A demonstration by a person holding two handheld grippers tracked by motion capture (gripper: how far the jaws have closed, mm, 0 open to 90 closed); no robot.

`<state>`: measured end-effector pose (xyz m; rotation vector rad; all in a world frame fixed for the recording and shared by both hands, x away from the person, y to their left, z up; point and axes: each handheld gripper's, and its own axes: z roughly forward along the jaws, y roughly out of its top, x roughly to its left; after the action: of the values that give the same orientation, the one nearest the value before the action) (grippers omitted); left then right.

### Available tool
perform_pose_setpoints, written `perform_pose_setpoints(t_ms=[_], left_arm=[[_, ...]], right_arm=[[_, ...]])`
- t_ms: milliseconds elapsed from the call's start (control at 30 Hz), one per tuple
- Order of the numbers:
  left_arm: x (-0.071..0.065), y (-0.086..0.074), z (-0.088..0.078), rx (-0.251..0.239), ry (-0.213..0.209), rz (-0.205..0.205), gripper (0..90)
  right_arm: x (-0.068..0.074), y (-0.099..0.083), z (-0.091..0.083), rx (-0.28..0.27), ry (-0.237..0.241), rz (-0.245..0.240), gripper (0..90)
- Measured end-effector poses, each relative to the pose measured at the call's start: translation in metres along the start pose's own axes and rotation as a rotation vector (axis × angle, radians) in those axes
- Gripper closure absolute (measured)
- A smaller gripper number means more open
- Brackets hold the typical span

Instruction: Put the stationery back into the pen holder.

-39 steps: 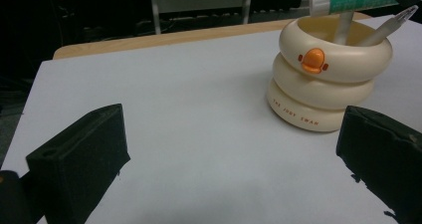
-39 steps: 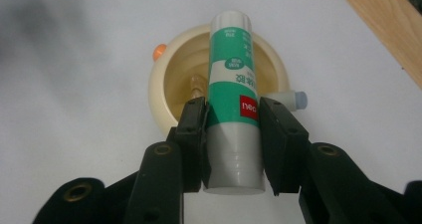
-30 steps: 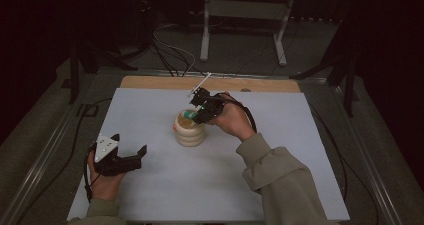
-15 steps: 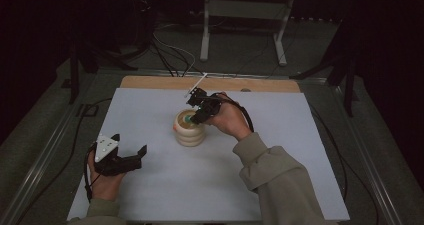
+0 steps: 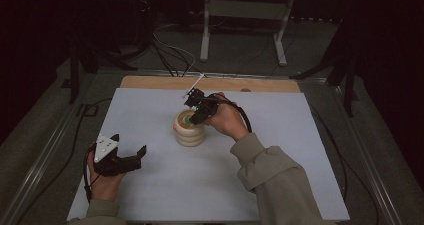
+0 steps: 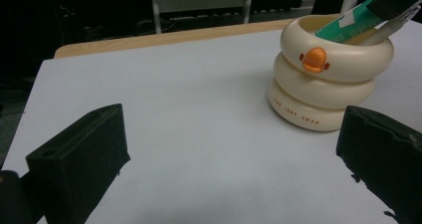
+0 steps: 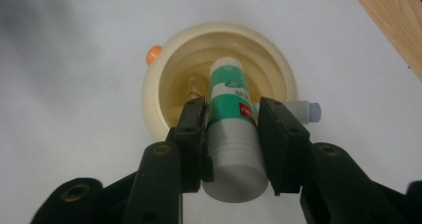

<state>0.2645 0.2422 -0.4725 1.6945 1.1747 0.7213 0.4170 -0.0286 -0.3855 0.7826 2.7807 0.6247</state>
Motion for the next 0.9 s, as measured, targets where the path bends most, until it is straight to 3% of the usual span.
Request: perform_pose_setpoints(t_ms=[167,333,600,667,900], left_arm=[[0.0,0.0,0.0,0.001,0.001,0.001,0.4],[-0.001,0.0,0.0,0.001,-0.001,0.004,0.4],[-0.001,0.0,0.0,-0.001,0.001,0.0,0.4],[-0.001,0.0,0.001,0.0,0.0,0.002,0.4],[-0.001,0.0,0.0,-0.001,0.003,0.003,0.4]], right_arm=[[0.0,-0.001,-0.004,-0.076,-0.001,0.023,36.2],[0.0,-0.005,-0.01,-0.149,-0.008,0.034,21.0],[-0.008,-0.021,-0.022,-0.241,-0.034,0.088,12.3],[-0.014,-0.029,-0.028,-0.273,-0.041,0.135,9.5],[-0.019,-0.053,-0.04,-0.315,-0.075,0.167,4.4]])
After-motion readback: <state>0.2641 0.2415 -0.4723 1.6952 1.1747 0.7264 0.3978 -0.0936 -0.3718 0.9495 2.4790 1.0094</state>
